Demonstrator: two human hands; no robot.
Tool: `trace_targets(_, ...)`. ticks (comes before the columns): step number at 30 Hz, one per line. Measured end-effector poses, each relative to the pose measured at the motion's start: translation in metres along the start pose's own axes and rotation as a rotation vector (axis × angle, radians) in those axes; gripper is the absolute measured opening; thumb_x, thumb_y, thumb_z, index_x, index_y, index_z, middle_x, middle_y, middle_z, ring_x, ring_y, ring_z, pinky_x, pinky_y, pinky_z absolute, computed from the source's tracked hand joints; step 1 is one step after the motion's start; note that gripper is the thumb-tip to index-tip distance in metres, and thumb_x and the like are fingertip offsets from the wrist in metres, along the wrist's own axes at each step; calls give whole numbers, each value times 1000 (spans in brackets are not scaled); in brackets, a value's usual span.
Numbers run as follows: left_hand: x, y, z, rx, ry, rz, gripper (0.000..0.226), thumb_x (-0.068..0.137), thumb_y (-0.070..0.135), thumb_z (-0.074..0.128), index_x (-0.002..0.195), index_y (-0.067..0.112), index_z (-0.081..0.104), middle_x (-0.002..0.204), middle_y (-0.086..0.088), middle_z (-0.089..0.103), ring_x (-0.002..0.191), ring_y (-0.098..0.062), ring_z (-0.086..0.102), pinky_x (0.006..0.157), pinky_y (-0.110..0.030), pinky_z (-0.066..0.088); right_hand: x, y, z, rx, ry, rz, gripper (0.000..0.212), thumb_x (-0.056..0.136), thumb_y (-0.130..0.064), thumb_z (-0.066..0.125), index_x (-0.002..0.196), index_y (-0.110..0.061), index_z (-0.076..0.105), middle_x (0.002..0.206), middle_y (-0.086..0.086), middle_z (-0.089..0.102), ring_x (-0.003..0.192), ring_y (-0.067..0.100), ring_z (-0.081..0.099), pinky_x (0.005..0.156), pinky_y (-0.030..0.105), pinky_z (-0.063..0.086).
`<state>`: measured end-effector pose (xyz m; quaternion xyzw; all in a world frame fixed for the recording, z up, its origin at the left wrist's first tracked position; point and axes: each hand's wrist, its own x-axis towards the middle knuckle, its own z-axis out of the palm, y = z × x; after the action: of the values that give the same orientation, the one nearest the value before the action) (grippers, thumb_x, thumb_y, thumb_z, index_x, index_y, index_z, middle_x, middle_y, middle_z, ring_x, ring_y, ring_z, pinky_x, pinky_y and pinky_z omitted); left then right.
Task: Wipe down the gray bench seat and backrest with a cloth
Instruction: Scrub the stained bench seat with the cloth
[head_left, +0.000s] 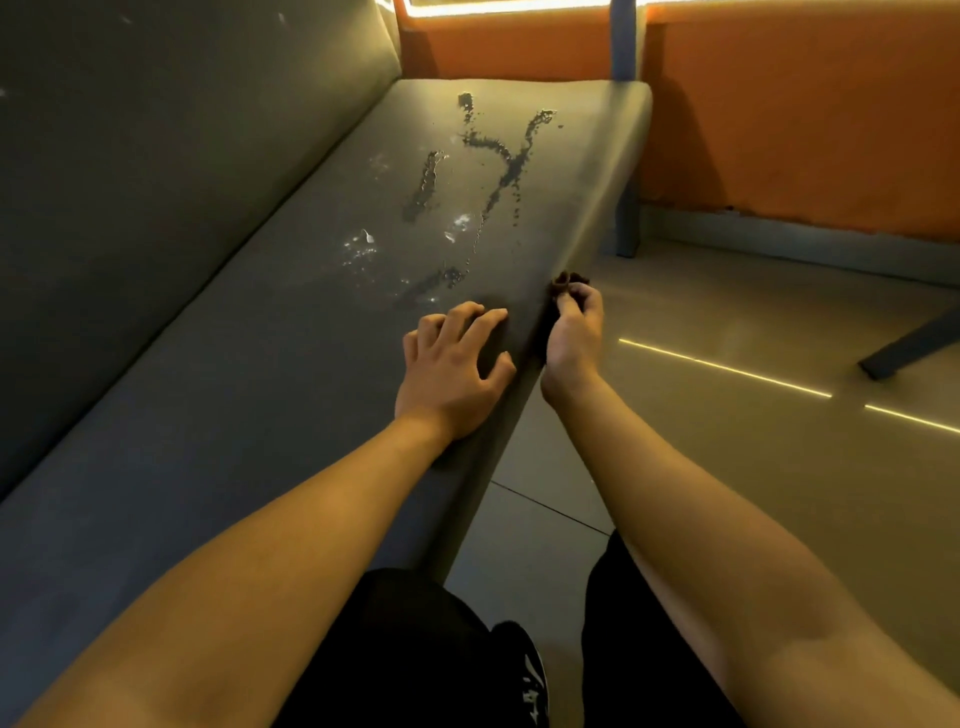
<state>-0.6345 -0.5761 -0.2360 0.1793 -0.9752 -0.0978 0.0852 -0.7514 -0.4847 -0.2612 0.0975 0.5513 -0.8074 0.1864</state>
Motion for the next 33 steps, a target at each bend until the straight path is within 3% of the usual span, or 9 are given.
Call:
trace_targets(7, 1, 2, -2, 60, -32, 5, 56, 96, 55, 38, 150, 38, 36, 154, 9, 34, 134, -23, 28, 111, -43, 28, -54, 15, -21, -112, -89, -35, 13, 96, -19, 55, 104, -21, 66, 115, 9, 63, 106, 26, 62, 91, 39, 56)
trace_targets(11, -1, 6, -10, 78, -88, 6, 56, 101, 52, 39, 154, 37, 32, 158, 8, 32, 136, -25, 27, 111, -43, 27, -54, 1, -32, -354, -196, -52, 13, 99, -19, 56, 96, -28, 65, 100, 5, 66, 95, 25, 65, 86, 46, 59)
trace_targets(14, -1, 10, -18, 61, -161, -31, 55, 105, 52, 35, 157, 37, 29, 163, 6, 30, 141, -27, 26, 114, -44, 25, -43, -23, -27, -359, -134, -114, 10, 100, -23, 56, 104, -26, 65, 111, 10, 63, 99, 25, 63, 93, 48, 56)
trace_targets(16, -2, 17, -30, -128, -181, -123, 54, 104, 55, 30, 156, 38, 33, 159, 1, 39, 140, -29, 34, 115, -46, 29, -43, -40, -14, -294, -95, -89, 9, 99, -29, 56, 101, -33, 63, 122, 12, 55, 104, 26, 60, 98, 47, 54)
trace_targets(19, -1, 33, -52, -710, -143, -283, 54, 105, 56, 29, 155, 35, 34, 145, -7, 53, 130, -27, 51, 108, -40, 41, -57, -53, 18, -100, -220, 62, 10, 97, -30, 55, 99, -33, 64, 119, 15, 60, 107, 34, 63, 95, 52, 57)
trace_targets(23, 11, 31, -66, -1028, -58, -422, 47, 101, 50, 44, 144, 30, 41, 132, -7, 61, 120, -26, 61, 104, -52, 50, -69, -55, 50, 11, -379, 87, 20, 105, -15, 44, 106, -21, 64, 108, 12, 67, 101, 27, 66, 81, 36, 57)
trace_targets(25, 19, 13, -63, -1048, -36, -445, 34, 101, 40, 52, 133, 30, 49, 123, -3, 65, 114, -22, 65, 99, -48, 54, -61, -54, 56, -131, -436, -7, 25, 105, -12, 43, 111, -21, 66, 111, 9, 66, 103, 22, 63, 85, 25, 53)
trace_targets(28, 30, -7, -62, -832, 91, -414, 23, 101, 19, 55, 123, 26, 60, 110, 9, 68, 106, -11, 66, 86, -19, 52, -39, -57, 52, -509, -482, -258, 30, 106, -19, 44, 124, -24, 68, 117, -4, 66, 106, 9, 60, 82, 9, 44)
trace_targets(33, 55, -58, -62, -495, 418, -490, 28, 101, 11, 49, 121, 18, 67, 121, -4, 65, 113, -19, 61, 101, -30, 48, 7, -45, 23, -1037, -268, -525, 46, 102, -13, 46, 147, -21, 51, 146, 0, 52, 140, 22, 41, 112, 38, 39)
